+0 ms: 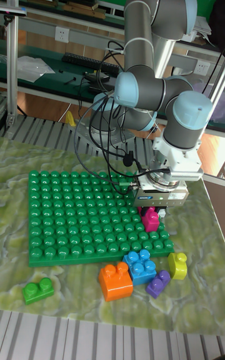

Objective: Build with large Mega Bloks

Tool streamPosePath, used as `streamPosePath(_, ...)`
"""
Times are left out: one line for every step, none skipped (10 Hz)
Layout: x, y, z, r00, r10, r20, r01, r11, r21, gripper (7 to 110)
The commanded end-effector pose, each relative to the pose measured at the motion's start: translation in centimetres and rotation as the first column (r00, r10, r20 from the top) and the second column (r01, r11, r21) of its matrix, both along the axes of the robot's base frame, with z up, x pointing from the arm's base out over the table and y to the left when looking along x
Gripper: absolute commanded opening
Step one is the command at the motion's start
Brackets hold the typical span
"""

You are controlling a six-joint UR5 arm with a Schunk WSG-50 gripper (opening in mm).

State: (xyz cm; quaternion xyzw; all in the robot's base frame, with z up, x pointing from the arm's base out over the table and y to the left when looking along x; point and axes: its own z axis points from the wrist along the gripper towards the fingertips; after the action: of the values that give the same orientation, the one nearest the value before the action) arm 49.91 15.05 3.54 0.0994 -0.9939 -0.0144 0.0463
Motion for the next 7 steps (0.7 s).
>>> streamPosePath(-0.02, 0.27, 0.2, 1.0, -0.011, -0.004, 0.011, 1.0, 0.02, 7)
streamPosePath(-0.12, 0.26, 0.19, 1.0, -0.01, -0.006, 0.01, 1.0, 0.022, 7)
streamPosePath(-0.17, 0.21, 0.12, 1.0, -0.008, -0.005, 0.008, 1.0, 0.022, 7)
streamPosePath(-0.18, 0.14, 0.02, 1.0, -0.008, -0.005, 0.008, 1.0, 0.02, 7)
streamPosePath(-0.18, 0.12, -0.06, 1.0, -0.006, -0.005, 0.007, 1.0, 0.02, 7)
streamPosePath(0.34, 0.33, -0.11, 1.0, -0.007, 0.016, 0.007, 1.0, 0.03, 7)
streamPosePath(0.36, 0.65, -0.02, 1.0, -0.011, 0.017, 0.01, 0.999, 0.045, 7)
